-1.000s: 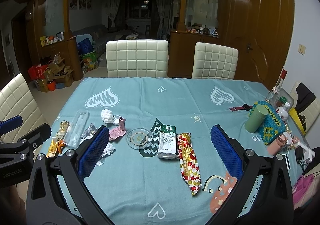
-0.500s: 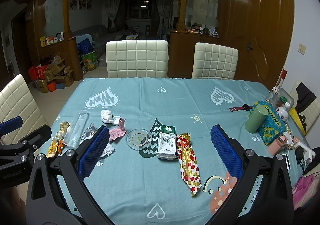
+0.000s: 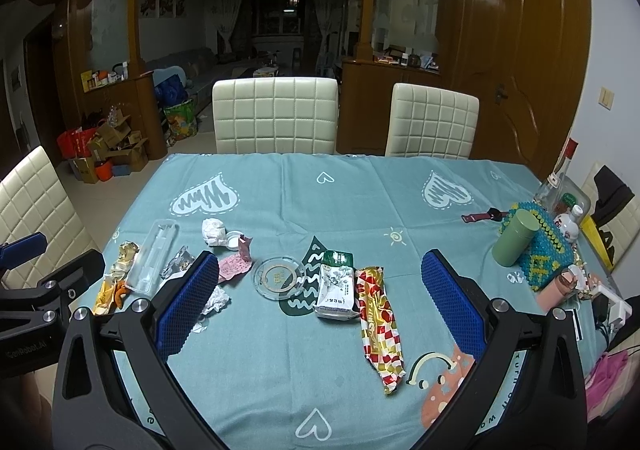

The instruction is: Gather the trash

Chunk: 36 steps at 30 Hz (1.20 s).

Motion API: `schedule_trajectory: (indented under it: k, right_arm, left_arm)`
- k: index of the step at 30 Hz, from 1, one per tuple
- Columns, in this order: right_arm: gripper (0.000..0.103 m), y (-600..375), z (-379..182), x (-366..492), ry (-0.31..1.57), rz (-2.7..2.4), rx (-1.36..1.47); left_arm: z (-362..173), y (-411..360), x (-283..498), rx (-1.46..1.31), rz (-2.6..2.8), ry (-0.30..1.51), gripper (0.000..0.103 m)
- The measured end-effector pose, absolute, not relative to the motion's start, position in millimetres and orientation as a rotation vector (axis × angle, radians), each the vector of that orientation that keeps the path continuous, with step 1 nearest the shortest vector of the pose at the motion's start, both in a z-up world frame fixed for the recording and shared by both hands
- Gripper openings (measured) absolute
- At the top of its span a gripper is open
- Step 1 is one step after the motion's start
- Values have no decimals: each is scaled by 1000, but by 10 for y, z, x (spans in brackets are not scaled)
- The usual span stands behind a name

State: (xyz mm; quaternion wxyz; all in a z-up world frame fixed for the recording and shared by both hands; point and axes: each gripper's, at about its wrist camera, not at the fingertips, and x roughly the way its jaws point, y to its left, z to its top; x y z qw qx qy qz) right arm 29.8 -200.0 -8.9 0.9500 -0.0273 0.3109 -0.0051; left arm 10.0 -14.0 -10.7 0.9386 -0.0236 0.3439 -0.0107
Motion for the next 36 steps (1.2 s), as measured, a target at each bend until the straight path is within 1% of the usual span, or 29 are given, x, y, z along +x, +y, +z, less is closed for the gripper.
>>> schedule_trajectory:
  k: [28, 32, 36]
  right_arm:
    - [100, -2040, -168, 487, 676, -3, -40]
    - [100, -2102, -288, 586, 717, 28, -20]
    - [100, -2293, -548, 740, 790, 44, 64]
  left_arm:
    - [-238, -114, 304, -75, -39, 751, 96]
    - [-345, -78, 398, -85, -26, 787, 96]
    - [-524, 13, 508, -139, -12, 845, 96]
